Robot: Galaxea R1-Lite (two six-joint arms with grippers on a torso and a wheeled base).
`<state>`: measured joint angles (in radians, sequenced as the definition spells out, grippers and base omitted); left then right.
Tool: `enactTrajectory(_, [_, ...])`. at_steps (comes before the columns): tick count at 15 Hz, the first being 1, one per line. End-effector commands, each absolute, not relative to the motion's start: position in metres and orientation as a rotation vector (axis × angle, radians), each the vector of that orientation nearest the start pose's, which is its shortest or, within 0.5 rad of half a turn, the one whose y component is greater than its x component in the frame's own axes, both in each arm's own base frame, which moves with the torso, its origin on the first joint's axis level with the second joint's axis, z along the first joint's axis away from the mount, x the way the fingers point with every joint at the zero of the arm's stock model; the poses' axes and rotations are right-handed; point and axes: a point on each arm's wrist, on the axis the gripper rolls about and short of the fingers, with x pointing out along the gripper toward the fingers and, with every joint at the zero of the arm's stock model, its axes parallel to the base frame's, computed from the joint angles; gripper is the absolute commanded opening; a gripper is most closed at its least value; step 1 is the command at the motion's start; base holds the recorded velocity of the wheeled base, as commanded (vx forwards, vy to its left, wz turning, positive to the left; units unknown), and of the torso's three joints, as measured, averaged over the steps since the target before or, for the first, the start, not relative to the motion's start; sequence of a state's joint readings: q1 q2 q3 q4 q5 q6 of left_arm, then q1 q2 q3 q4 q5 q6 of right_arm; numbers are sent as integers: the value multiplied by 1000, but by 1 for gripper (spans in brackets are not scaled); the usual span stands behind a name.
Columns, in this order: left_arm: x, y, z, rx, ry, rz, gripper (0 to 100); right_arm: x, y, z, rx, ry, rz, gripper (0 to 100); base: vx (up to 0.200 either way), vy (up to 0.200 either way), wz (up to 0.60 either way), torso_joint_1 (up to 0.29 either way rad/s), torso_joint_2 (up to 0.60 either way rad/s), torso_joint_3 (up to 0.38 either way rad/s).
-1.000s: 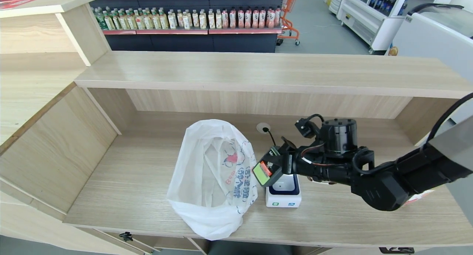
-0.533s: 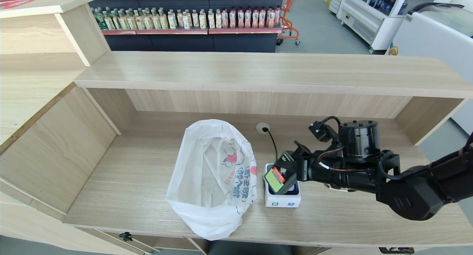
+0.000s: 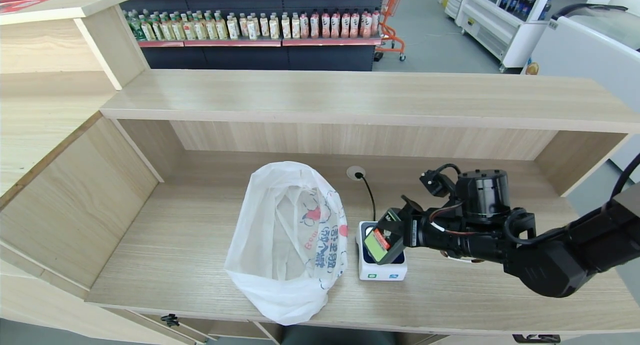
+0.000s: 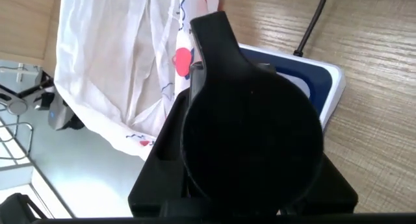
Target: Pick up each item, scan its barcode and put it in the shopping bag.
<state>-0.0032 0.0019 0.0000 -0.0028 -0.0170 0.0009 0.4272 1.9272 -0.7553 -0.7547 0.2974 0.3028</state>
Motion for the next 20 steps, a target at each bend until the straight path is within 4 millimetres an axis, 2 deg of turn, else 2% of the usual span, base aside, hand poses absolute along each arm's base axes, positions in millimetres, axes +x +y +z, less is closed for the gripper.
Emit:
enactTrajectory(1, [-23,0,76,0,-2,-20,100,304,146,100,255,551,640,0,0,0,0,0,0,0])
enactTrajectory(10, [-23,0,76,0,-2,-20,100,306,148,95,254,552,646,0,0,0,0,0,0,0])
enactTrajectory(20, [-23,0,76,3,-2,-20,100,305,147,100,256,535,647,0,0,0,0,0,0,0])
